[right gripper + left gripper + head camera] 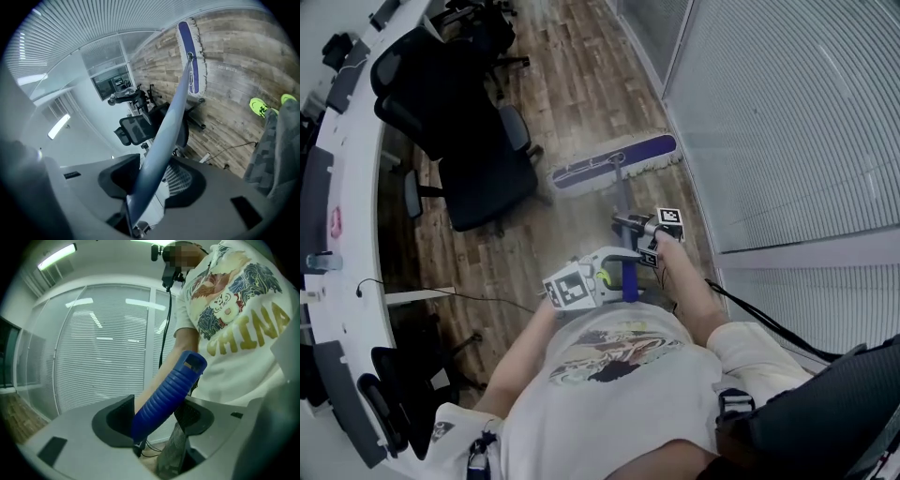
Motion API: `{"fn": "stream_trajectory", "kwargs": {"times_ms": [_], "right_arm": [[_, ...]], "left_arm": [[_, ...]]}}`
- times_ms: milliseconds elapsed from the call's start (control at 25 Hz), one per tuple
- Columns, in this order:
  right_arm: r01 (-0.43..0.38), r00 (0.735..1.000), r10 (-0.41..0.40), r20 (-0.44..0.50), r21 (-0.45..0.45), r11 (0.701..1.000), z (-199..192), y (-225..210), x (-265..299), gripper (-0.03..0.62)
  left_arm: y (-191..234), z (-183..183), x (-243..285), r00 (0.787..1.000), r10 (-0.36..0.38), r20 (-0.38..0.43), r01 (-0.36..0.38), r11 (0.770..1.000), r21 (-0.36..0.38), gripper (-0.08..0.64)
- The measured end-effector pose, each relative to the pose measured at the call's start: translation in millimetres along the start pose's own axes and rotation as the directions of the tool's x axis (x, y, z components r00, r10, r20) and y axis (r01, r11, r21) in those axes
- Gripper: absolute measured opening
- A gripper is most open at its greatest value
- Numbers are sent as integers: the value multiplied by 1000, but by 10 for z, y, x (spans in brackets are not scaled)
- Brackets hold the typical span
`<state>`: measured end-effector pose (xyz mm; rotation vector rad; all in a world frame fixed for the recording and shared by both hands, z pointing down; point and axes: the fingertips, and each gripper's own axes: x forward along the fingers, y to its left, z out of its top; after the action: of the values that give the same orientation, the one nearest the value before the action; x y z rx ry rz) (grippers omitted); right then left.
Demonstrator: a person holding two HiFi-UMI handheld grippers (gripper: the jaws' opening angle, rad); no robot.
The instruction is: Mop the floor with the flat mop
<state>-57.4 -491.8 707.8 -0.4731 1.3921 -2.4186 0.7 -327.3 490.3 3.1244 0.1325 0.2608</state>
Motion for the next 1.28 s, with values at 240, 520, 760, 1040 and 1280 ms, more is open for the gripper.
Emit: {"fn": "stream_trajectory", "kwargs": {"times_ms": [240, 520, 760, 1040, 1280], "right_arm": [[-6, 1000, 5, 28, 21, 1000, 426, 224, 366, 156], [7, 1000, -6, -22, 15, 1000, 1061, 627, 839, 155], [-33, 999, 33, -30, 21, 999, 1838, 1203, 1235, 160], [18, 1000, -19, 25, 40, 999, 2961, 1531, 1695, 144], [-26, 999, 23, 42, 54, 998, 3328, 1753, 1877, 141]], "left_arm": [[567, -55, -182, 1000, -19, 1, 19, 1000, 5, 258], [1431, -119, -314, 1000, -2, -10, 2, 1000, -1, 258], [2507, -12, -345, 999, 45, 26, -45, 999, -9, 258], [3656, -433, -213, 989, 112, -95, -113, 994, -8, 258], [4108, -442, -198, 987, 111, -116, -110, 994, 19, 258]]}}
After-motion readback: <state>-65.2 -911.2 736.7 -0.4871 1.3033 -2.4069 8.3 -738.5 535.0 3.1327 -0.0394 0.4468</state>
